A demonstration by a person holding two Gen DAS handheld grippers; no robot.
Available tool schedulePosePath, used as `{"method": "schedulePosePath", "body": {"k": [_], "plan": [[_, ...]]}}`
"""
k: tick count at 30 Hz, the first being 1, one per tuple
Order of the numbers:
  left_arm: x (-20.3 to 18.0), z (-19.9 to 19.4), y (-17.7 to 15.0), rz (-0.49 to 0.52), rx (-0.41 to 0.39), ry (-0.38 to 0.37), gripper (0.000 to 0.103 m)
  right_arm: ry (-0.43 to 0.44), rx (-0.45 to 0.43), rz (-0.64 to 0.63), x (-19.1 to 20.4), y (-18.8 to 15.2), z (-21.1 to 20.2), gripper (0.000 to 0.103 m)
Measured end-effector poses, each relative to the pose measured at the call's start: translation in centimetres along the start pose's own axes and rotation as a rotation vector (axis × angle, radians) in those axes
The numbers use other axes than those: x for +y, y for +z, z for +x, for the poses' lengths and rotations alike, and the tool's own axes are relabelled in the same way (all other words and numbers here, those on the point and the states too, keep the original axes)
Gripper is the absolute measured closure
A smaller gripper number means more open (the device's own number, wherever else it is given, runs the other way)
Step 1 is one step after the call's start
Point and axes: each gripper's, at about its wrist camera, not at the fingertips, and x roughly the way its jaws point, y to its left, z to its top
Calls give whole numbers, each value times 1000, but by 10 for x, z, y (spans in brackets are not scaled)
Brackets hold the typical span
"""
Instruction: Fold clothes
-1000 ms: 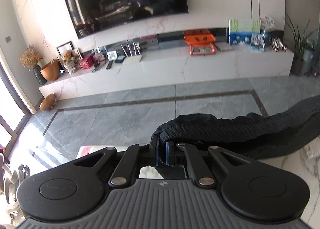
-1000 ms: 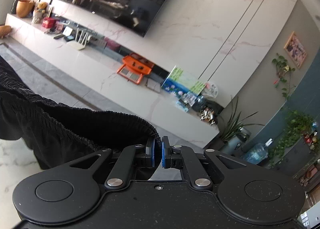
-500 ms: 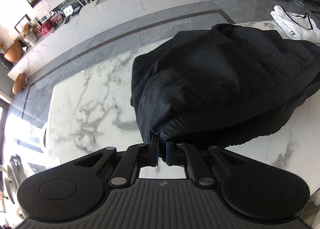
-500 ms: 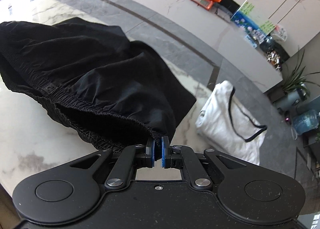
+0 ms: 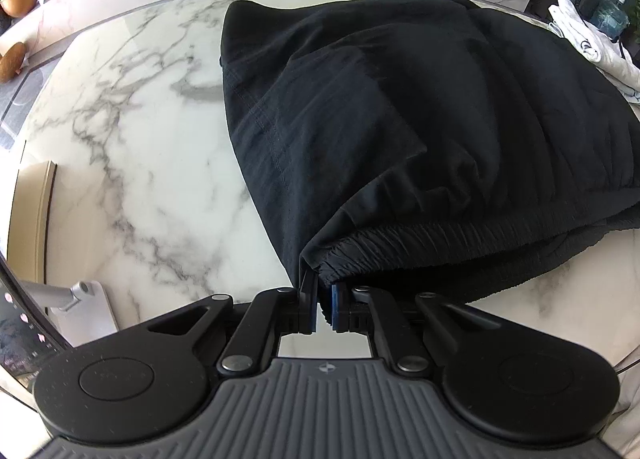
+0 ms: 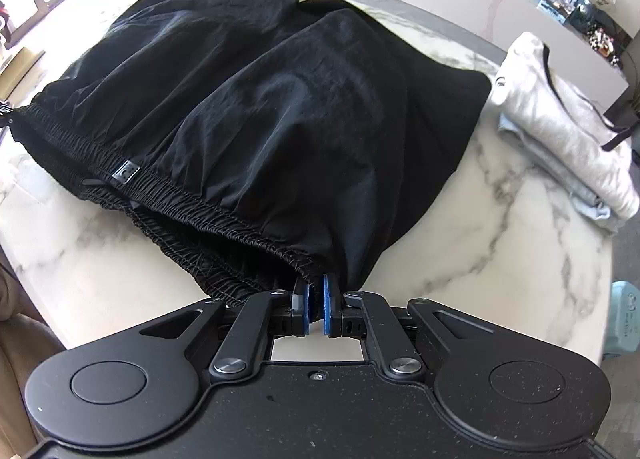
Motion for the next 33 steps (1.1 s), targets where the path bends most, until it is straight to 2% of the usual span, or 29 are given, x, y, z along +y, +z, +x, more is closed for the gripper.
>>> {"method": "schedulePosePath", "body": {"k": [4,5,6,9,14,19,22,24,25,26,27,29,33], "plan": [[-8,-5,-7,57,16,12,88,22,2,-27,5,-9,-2,88],[-12,-9,-8,84,17,20,82,28,2,-40,7,-10,-5,85],[-19,-14,-9,134,11,40,75,25,-10,-61,9,-10,-10,79],[-41,-29,-13,277,-19,111,67,6,-47,-151,20,-9,-20,69],[-78,-33,-15,482,-62,188,66,-14,-65,-350,49,-1,-12,68],[-104,-21,-19,642,-69,266,65,-61,-42,-475,68,-1,4,68],[-106,-10,-19,674,-77,282,65,-105,-45,-529,75,1,12,69],[-104,1,-18,673,-77,279,73,-104,-40,-534,75,3,16,71],[-104,3,-16,670,-77,277,77,-101,-38,-531,75,4,16,75],[-102,5,-17,669,-79,274,83,-98,-37,-529,75,5,17,84],[-100,4,-18,667,-85,266,89,-104,-37,-535,76,5,17,88],[-96,0,-17,658,-93,243,95,-112,-46,-540,77,5,17,92],[-84,-11,-12,643,-101,187,98,-109,-67,-529,74,9,11,97]]}}
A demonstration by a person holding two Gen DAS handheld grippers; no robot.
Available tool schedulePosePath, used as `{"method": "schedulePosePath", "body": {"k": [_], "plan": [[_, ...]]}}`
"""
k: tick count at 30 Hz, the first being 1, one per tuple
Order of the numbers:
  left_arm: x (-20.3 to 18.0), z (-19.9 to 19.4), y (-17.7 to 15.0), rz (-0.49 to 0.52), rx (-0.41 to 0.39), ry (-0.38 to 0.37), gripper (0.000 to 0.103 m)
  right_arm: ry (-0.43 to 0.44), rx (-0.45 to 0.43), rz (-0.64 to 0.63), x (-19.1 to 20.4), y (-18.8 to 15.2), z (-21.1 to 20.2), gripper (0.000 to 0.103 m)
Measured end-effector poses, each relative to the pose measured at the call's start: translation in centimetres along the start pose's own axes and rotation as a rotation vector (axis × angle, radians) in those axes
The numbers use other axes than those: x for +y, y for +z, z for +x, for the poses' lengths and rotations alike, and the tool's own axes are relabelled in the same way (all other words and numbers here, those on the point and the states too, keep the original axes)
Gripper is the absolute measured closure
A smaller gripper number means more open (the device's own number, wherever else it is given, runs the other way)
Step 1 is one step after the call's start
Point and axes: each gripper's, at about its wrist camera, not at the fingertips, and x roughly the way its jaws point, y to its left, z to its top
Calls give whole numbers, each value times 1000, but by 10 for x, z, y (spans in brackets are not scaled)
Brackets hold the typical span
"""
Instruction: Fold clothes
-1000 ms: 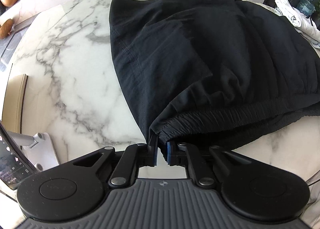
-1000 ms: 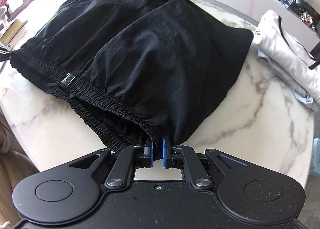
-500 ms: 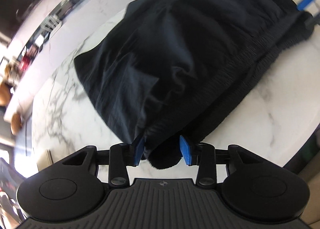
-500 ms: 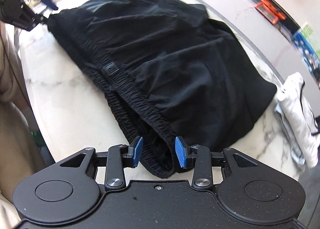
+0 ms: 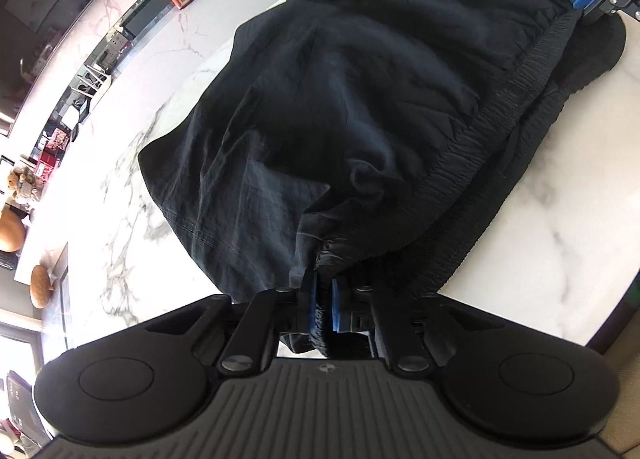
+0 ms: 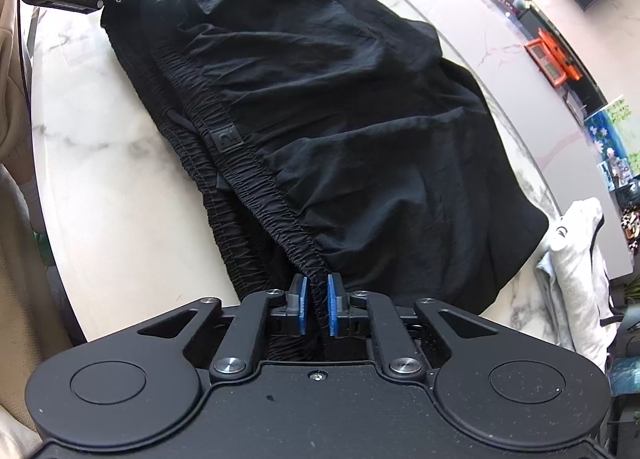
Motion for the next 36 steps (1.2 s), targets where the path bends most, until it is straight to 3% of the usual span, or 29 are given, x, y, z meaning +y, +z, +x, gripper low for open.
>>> {"method": "schedulePosePath", "body": {"k": [6,14,20,24,25,26,27,30,36], "plan": [[9,-8,-7,55,15,-46,99,74,3,-44,-6,-5,-22,100],[-12,24,-21,139,77,-77,99,151,67,-47,14,-19,2,100],[-9,32,-17,112,86,-80,98,156,77,17,9,-24,7,99],[-8,35,-16,113,89,-71,96,143,4,34,3,-22,-11,80],[-8,34,-16,116,85,-68,96,138,-15,35,1,-21,-16,79],[-8,31,-17,121,76,-63,95,119,-23,15,3,-20,-18,78],[-9,27,-17,128,65,-58,90,100,-30,-5,4,-18,-20,73],[-13,14,-15,145,25,-57,75,69,-15,-54,8,-13,-15,71],[-25,8,-8,212,-28,-45,71,62,-1,-117,13,-7,-3,71]]}}
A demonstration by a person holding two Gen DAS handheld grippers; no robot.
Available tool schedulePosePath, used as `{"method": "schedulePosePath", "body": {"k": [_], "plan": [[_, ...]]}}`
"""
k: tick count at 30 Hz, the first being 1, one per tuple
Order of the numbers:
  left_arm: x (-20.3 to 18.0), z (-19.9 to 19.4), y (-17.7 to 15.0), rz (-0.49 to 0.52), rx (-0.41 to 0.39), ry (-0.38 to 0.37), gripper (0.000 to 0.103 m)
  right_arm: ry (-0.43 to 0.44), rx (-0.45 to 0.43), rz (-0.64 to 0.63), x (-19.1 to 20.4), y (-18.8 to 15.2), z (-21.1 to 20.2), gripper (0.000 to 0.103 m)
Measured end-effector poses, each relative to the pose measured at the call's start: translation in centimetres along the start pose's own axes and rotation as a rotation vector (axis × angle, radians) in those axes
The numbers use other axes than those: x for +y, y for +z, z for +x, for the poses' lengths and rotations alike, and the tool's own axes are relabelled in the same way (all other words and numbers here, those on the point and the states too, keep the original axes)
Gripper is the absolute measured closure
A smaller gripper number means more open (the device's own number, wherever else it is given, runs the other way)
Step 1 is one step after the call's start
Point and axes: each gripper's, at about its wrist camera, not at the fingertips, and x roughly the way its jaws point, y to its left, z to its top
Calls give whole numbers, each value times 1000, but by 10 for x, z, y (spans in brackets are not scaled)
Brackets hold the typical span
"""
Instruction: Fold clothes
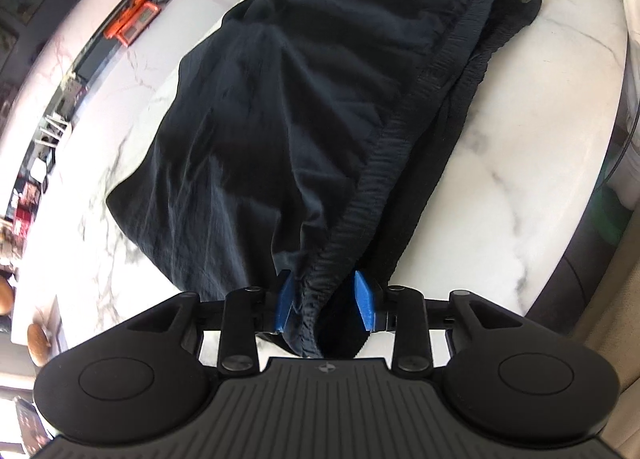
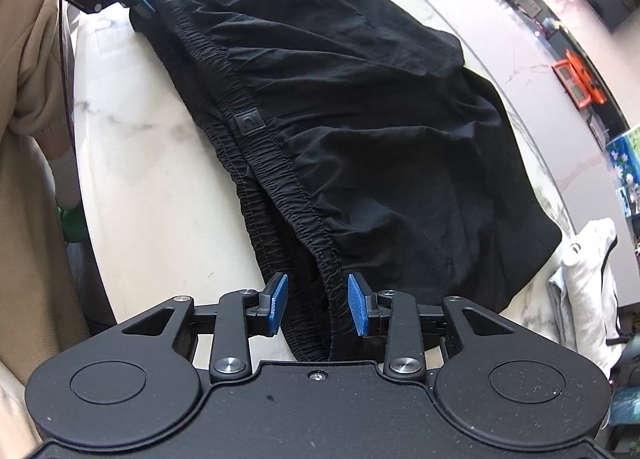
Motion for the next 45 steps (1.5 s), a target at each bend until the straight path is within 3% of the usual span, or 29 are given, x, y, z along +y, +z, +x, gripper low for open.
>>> {"method": "schedulePosePath", "body": {"k": [6,11,13,14,17,22,27,33,41,45], "plan": [[-5,11,6,17,13,-9,71,-34,15,-49,3,4,13,71],[-1,15,7,-14,13,-31,78,-14,-51,-49,5,15,15,72],[2,17,7,-32,10,-36,85,-14,-44,-59,7,20,19,81],[3,17,7,-41,8,-36,92,-17,-24,-66,9,22,25,94],[12,13,6,-85,-5,-46,97,-28,-25,-42,6,24,24,100],[21,-5,2,-85,-31,-55,98,19,-90,7,-6,20,-6,101],[19,-15,0,-21,-10,-74,98,83,-97,-47,2,16,-26,101],[2,2,-6,44,64,-110,98,129,-47,-89,26,12,0,101],[5,14,-4,5,96,-142,98,184,-37,5,29,3,19,100],[10,20,-3,-7,106,-149,98,172,-23,-3,37,3,23,99]]}}
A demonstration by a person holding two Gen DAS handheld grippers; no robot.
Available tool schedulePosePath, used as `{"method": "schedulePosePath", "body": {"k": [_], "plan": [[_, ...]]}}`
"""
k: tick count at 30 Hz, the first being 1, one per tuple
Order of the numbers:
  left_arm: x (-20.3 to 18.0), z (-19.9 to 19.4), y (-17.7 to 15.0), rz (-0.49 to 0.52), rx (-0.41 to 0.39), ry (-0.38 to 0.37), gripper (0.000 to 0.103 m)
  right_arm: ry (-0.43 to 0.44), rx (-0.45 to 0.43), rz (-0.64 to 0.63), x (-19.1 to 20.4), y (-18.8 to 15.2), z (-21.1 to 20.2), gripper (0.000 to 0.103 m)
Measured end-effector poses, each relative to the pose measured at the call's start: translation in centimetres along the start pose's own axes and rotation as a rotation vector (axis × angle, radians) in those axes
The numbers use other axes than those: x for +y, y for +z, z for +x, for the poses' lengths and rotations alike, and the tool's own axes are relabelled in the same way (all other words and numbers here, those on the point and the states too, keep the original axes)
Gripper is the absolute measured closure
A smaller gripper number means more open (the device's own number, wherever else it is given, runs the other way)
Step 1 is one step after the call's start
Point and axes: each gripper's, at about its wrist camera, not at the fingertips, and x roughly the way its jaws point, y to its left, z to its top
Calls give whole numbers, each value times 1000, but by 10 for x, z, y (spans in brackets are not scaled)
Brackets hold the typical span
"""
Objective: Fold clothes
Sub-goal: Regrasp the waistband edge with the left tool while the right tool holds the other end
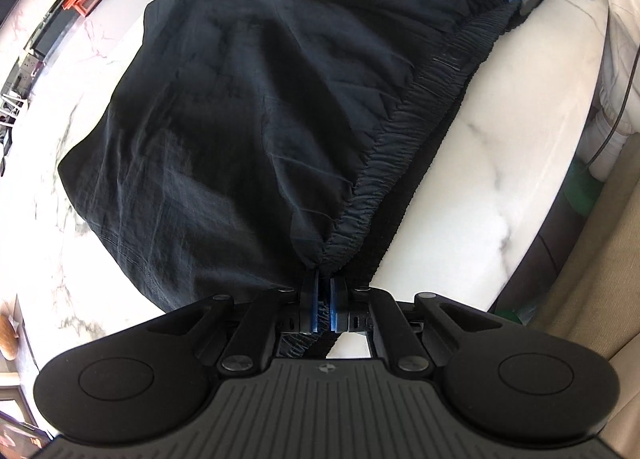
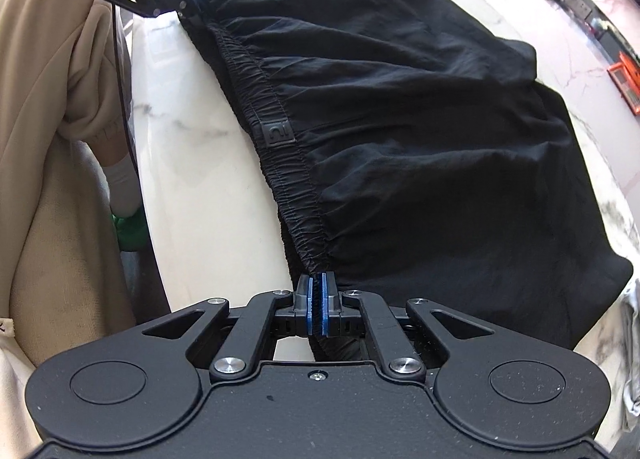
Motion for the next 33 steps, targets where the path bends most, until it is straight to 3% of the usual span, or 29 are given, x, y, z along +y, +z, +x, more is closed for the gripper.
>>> {"method": "schedulePosePath", "body": {"k": [9,17,23,33], "plan": [[-6,0,5,-15,-27,-56,98,-97,42,-14,-11,3,8,100],[-23,4,48,-49,-84,-111,96,-310,45,145,-60,-2,24,99],[-16,13,69,-91,-70,-125,95,-302,-20,221,-93,-4,28,99],[25,37,96,-121,-1,-113,95,-253,-70,190,-126,10,41,99]]}}
